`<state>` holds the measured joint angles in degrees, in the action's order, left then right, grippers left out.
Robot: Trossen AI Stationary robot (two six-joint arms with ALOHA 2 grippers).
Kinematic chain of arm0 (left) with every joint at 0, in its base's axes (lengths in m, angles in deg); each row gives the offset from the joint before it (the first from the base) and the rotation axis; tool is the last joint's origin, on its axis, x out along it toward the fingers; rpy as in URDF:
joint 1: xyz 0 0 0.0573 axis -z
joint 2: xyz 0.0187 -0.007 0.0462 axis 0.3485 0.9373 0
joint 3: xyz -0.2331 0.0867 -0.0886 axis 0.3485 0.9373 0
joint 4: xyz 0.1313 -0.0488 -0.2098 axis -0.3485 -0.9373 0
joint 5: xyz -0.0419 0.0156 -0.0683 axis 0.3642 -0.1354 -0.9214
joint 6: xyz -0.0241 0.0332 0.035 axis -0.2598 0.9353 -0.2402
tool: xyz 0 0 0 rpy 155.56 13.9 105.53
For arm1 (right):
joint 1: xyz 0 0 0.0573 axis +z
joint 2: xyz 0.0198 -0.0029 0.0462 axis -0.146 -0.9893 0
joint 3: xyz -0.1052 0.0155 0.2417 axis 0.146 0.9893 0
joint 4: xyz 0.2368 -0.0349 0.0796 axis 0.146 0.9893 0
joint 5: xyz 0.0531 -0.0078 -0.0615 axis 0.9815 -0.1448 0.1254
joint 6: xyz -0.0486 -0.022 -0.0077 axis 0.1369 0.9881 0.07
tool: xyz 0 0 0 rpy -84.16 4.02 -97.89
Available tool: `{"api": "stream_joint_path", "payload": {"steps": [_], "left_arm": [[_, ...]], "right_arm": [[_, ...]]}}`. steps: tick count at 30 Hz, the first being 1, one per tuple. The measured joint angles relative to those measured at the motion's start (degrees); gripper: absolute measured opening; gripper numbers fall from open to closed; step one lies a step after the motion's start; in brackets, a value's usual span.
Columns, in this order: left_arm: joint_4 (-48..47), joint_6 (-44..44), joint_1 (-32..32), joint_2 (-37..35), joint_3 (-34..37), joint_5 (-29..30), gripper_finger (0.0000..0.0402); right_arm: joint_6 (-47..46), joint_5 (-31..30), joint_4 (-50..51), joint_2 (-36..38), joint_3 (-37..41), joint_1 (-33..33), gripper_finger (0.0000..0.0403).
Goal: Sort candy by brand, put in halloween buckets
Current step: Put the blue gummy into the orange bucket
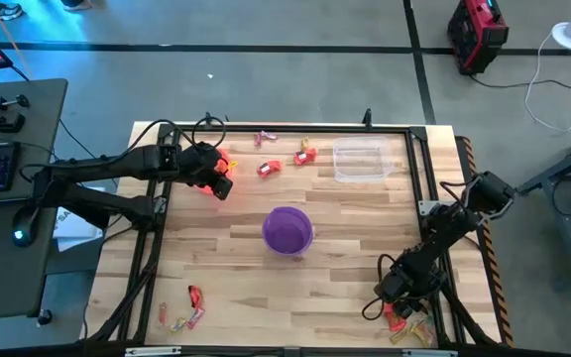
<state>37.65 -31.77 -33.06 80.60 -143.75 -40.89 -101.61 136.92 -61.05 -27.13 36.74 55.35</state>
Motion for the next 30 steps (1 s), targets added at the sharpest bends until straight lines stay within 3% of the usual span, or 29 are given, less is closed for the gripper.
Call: {"api": "stream_joint_path", "payload": {"steps": [7, 13, 17, 20, 23, 27, 30], "left_arm": [[0.0, 0.0, 0.0, 0.0, 0.0, -0.1, 0.0161], [0.0, 1.0, 0.0, 0.0, 0.0, -0.1, 0.0161], [0.0, 1.5, 0.0, 0.0, 0.0, 0.1, 0.0161], [0.0, 1.5, 0.0, 0.0, 0.0, 0.1, 0.0161], [0.0, 1.7, 0.0, 0.0, 0.0, -0.2, 0.0161], [0.0, 1.5, 0.0, 0.0, 0.0, -0.3, 0.0161], [0.1, 0.3, 0.0, 0.0, 0.0, -0.3, 0.0161]], "right_arm": [[1.1, -5.5, 1.2, 1.3, -1.9, 0.0, 0.0013], [3.6, -10.3, 10.5, 5.3, -7.7, -0.8, 0.0007], [6.7, -17.8, 22.7, 9.2, -14.3, -3.9, 0.0004], [9.3, -26.3, 33.5, 12.5, -20.0, -7.5, 0.0002], [10.1, -39.5, 41.6, 15.7, -26.0, -11.9, 0.0002], [12.3, -58.0, 43.5, 20.1, -31.2, -17.9, 0.0001], [17.6, -66.0, 40.8, 22.9, -32.2, -23.3, 0.0001]]}}
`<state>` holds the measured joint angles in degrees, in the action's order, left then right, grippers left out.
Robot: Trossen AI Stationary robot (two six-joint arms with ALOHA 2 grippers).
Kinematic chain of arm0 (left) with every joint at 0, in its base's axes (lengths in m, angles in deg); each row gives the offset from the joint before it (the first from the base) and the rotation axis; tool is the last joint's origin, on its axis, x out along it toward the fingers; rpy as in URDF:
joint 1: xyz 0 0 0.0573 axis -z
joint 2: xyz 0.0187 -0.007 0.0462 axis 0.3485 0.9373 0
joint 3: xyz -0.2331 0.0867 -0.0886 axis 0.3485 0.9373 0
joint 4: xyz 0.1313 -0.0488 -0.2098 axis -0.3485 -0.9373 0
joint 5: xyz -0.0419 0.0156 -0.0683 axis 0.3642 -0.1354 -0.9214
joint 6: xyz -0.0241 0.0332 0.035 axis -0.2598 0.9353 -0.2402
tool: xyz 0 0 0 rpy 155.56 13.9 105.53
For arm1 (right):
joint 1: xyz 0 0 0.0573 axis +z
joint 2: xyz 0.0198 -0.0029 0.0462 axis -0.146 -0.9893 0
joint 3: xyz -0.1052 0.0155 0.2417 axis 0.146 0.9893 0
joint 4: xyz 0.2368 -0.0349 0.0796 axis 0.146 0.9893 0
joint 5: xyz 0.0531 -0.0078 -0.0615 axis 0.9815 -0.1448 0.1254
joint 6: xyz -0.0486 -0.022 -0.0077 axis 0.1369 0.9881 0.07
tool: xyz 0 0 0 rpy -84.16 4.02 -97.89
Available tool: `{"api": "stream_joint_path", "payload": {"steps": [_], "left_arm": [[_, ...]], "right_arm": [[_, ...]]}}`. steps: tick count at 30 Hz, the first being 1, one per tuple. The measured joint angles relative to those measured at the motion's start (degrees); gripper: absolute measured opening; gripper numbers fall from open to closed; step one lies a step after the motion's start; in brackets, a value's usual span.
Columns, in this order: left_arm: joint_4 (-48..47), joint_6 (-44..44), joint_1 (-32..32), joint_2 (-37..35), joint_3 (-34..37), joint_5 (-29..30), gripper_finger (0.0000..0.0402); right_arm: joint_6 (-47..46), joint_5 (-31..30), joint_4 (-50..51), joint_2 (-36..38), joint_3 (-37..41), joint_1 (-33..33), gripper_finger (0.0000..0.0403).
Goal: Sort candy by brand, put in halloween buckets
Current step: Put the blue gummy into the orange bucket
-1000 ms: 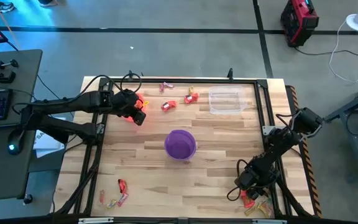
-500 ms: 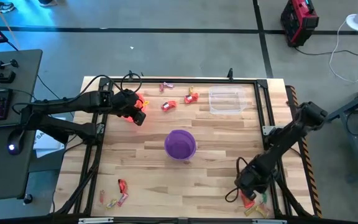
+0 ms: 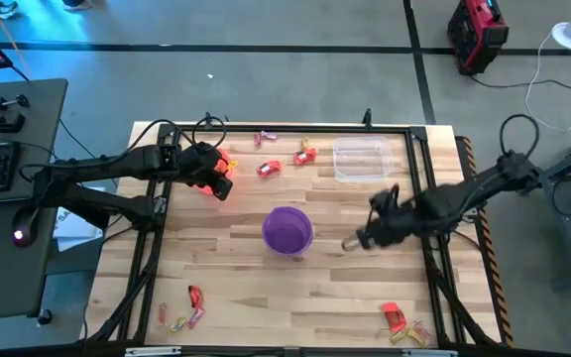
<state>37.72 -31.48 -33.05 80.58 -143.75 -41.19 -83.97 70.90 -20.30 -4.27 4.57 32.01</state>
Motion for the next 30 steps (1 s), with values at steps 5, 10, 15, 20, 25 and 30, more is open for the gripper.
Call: {"api": "stream_joint_path", "payload": {"steps": [5, 10, 15, 20, 25, 30], "left_arm": [[11.3, -1.6, 0.0, -1.1, 0.1, -8.5, 0.0161], [29.0, -1.9, 0.7, -5.2, 0.1, -15.1, 0.0161], [37.0, -4.7, 0.8, -11.4, 0.0, -9.4, 0.0161], [43.2, -3.0, 0.8, -16.5, 0.0, -1.7, 0.0161], [45.1, 1.6, 0.7, -18.9, 0.0, 6.5, 0.0161], [44.6, 4.7, 0.7, -18.7, 0.0, 7.6, 0.0161]], "right_arm": [[17.7, -1.6, -14.1, 0.8, 1.2, -11.4, 0.0], [37.0, 7.8, -39.6, -4.1, 3.1, -22.5, 0.0], [45.5, 17.0, -65.1, -13.6, 3.1, -29.4, 0.0], [43.8, 20.1, -83.1, -24.1, 2.5, -31.5, 0.0], [42.4, 20.0, -89.6, -33.8, -3.3, -31.9, 0.0], [42.7, 18.9, -89.6, -43.0, -13.4, -32.4, 0.0]]}}
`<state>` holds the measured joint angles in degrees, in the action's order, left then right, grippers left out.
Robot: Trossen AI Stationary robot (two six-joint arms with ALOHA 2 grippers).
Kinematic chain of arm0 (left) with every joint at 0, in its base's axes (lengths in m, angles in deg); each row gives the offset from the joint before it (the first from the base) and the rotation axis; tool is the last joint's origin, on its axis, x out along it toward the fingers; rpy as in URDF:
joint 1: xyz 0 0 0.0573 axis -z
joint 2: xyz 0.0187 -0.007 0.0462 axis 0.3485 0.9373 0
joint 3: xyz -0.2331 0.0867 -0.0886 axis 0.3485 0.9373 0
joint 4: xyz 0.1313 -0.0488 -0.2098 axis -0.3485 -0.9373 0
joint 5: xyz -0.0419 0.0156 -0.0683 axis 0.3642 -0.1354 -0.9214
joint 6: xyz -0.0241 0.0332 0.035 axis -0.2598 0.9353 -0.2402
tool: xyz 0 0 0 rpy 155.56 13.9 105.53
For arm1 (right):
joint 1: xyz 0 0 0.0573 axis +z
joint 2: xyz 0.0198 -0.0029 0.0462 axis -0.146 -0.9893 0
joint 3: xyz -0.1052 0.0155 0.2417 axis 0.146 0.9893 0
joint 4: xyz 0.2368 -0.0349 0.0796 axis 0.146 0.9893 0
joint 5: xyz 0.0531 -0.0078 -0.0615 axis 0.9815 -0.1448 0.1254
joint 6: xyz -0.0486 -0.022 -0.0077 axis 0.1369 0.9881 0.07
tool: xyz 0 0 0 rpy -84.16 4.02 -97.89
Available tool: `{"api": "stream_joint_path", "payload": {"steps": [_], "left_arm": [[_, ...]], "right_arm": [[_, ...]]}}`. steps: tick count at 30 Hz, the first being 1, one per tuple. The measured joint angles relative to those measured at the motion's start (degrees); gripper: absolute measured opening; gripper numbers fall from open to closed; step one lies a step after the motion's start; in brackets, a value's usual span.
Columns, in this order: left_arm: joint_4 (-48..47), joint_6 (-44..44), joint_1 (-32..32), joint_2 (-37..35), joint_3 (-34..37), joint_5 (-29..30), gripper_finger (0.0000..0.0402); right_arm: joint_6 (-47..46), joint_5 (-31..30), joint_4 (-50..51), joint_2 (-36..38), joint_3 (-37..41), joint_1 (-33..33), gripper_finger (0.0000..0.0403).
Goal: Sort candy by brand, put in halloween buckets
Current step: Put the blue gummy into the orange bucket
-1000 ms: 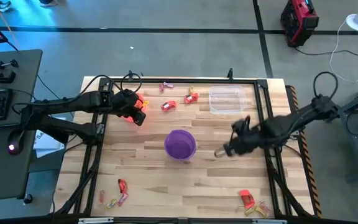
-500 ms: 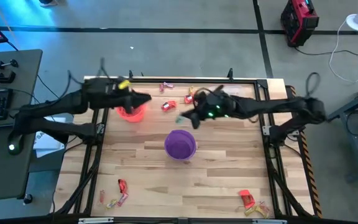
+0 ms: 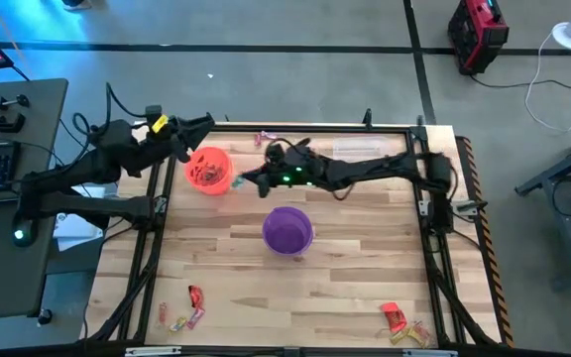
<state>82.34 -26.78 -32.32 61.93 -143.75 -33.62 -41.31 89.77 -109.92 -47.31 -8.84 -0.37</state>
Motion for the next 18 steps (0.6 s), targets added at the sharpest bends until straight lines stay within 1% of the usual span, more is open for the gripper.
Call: {"api": "stream_joint_path", "payload": {"steps": [6, 12, 16, 18], "left_arm": [[0.1, 0.0, 0.0, 1.2, 0.0, 0.0, 0.0161], [0.1, 0.1, 0.0, 1.7, 0.0, 0.0, 0.0161], [0.2, 0.0, 0.0, 1.6, 0.0, 0.0, 0.0161], [0.2, 0.0, 0.0, 1.6, 0.0, 0.0, 0.0161]], "right_arm": [[0.4, -0.8, 1.0, -11.3, -14.9, -1.2, 0.0], [0.5, -0.8, 6.6, -21.6, -29.3, -2.3, 0.0], [1.4, -1.2, 8.8, -26.9, -36.3, -2.7, 0.0], [1.4, -1.3, 10.4, -28.2, -38.6, -2.9, 0.0001]]}}
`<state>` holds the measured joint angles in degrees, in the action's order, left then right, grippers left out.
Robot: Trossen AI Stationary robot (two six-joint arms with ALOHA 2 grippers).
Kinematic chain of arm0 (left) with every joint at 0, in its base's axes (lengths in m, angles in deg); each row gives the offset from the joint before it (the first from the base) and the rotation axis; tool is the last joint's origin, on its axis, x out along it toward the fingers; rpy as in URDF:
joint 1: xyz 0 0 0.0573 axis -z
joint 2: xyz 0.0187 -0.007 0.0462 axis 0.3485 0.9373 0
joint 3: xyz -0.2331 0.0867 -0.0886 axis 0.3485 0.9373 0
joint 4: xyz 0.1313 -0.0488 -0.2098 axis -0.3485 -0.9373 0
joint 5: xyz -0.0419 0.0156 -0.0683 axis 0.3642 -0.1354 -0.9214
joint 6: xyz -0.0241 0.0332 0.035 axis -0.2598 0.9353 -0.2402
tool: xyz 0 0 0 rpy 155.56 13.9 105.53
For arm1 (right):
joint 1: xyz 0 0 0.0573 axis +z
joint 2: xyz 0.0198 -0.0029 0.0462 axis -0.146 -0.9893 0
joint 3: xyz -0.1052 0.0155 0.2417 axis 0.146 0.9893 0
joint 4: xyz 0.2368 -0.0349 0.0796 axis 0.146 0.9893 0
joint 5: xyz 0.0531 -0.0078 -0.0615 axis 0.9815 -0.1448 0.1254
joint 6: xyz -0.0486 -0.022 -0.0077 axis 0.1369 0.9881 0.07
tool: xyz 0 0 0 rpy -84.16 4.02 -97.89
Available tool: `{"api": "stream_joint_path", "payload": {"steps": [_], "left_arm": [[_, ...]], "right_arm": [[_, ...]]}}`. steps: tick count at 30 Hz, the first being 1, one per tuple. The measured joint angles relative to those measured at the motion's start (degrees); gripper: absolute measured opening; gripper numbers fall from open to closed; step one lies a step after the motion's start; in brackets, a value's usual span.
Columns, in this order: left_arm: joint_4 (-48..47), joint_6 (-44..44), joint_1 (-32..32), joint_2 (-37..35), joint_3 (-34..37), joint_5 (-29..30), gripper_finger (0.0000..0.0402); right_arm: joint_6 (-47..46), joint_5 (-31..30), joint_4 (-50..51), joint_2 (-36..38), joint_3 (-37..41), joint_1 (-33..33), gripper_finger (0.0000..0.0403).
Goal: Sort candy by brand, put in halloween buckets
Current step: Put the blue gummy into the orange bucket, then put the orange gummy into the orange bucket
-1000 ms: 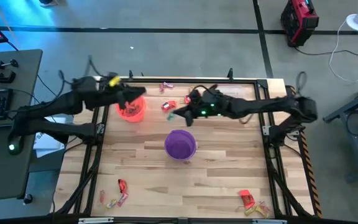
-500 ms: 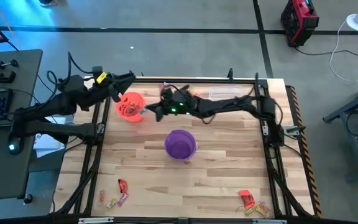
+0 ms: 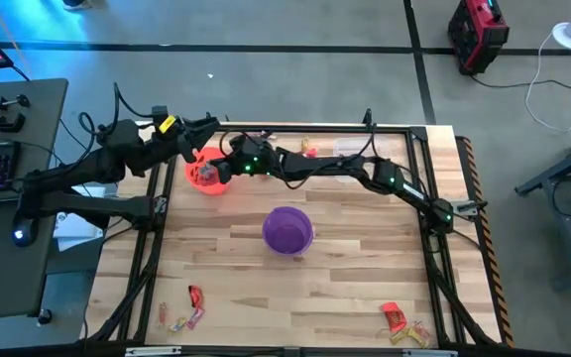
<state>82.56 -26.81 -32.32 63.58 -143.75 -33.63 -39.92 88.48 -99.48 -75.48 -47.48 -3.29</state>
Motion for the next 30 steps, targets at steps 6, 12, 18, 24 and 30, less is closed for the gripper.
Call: {"api": "stream_joint_path", "payload": {"steps": [6, 12, 18, 24, 30], "left_arm": [[0.0, 0.0, 0.0, 0.0, 0.0, -0.1, 0.0161], [0.2, 0.0, 0.0, 0.0, 0.0, -0.1, 0.0161], [0.3, -1.4, 0.0, -0.1, 0.0, -0.1, 0.0161], [0.2, 0.0, 0.0, -0.5, 0.1, 1.5, 0.0161], [0.0, 1.3, 0.0, -0.3, 0.0, 2.9, 0.0161]], "right_arm": [[7.0, 1.2, 11.3, -0.4, -5.3, -0.5, 0.0062], [14.3, 0.5, 22.6, -0.5, -11.6, -0.3, 0.0175], [26.0, 1.2, 35.4, 1.9, -15.0, -1.5, 0.0223], [38.2, 0.6, 56.4, 6.9, -12.0, -2.3, 0.0224], [43.5, 2.7, 64.3, 14.8, 1.4, -1.9, 0.0224]]}}
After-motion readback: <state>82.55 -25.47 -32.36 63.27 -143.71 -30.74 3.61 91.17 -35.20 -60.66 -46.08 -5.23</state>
